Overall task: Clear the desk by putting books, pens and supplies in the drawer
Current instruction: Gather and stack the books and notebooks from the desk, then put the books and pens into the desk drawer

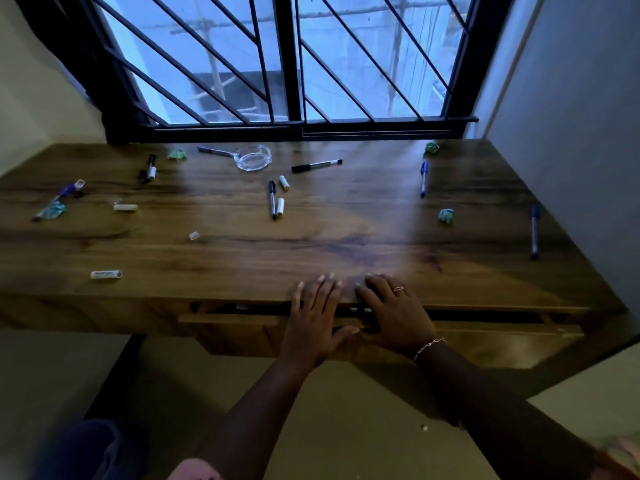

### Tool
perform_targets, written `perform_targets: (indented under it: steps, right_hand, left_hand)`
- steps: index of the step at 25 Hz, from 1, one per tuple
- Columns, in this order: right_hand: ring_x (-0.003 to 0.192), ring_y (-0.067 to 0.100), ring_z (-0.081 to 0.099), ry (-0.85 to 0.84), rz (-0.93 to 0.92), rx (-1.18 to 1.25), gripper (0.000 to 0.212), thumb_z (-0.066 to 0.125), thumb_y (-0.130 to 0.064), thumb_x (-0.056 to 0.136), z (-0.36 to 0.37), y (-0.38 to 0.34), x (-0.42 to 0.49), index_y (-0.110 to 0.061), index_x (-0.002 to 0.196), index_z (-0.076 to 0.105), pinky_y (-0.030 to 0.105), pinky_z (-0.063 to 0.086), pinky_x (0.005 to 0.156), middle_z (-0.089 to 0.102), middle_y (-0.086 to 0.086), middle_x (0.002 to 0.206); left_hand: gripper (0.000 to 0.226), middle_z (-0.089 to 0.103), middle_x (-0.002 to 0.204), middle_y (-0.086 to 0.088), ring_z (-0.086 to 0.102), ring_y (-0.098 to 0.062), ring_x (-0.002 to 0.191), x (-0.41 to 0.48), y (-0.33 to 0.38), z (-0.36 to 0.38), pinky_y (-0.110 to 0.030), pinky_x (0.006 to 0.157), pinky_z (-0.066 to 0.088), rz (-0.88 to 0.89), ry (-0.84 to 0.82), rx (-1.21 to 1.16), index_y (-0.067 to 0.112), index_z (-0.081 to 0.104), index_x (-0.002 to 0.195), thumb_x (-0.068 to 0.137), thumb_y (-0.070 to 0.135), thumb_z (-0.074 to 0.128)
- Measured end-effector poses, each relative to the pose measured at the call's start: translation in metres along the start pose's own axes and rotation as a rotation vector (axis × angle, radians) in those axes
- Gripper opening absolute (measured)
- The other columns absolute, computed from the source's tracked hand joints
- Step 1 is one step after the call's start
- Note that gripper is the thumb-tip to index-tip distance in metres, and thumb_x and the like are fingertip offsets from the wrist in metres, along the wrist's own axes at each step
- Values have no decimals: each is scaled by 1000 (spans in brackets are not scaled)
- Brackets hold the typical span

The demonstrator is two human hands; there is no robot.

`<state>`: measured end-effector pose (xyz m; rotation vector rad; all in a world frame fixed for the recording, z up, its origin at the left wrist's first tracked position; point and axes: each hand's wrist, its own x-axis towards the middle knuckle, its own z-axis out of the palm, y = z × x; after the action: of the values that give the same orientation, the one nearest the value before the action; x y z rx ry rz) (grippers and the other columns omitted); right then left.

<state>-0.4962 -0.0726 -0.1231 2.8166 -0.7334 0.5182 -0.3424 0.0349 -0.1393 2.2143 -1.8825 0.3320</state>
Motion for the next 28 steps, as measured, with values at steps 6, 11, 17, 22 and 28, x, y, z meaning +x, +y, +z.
perform_targets:
  steps: [6, 11, 17, 22, 28]
  right_hand:
    - [100, 26, 44, 229, -20, -14, 44, 42, -52, 76, 15, -1, 8, -18, 103, 48, 35, 53, 83, 64, 9, 101]
    - [95, 25, 44, 293, -3, -16, 36, 41, -48, 79, 23, -2, 12, -18, 97, 48, 34, 54, 81, 65, 9, 94]
    - [97, 26, 44, 225, -9, -39, 39, 40, -46, 79, 26, -1, 13, -16, 102, 47, 38, 53, 85, 65, 10, 98]
    - [102, 29, 55, 44, -40, 36, 48, 42, -51, 77, 13, 4, 13, -17, 110, 49, 39, 53, 88, 62, 10, 109]
    - [89, 28, 66, 11, 40, 223, 51, 44, -51, 76, -24, 43, 29, -14, 106, 63, 32, 54, 72, 65, 10, 103]
  left_hand:
    - [66, 66, 114, -6, 42, -23, 110, 17, 9, 2, -44, 91, 45, -4, 132, 97, 15, 45, 114, 67, 58, 64]
    - [62, 67, 108, -9, 43, -26, 101, 24, 10, 8, -45, 87, 39, 38, 159, 231, 12, 45, 111, 63, 46, 65]
    - [49, 67, 102, -9, 45, -25, 94, 28, 9, 1, -43, 81, 37, 72, 69, 243, 11, 46, 107, 72, 45, 42]
    - [53, 61, 83, -4, 58, -22, 73, 40, 6, -25, -32, 64, 47, 70, -45, 104, 15, 60, 89, 58, 57, 71]
    - [47, 52, 122, -3, 46, -22, 115, 77, 10, -39, -38, 95, 32, 13, -108, -84, 18, 51, 119, 89, 54, 44]
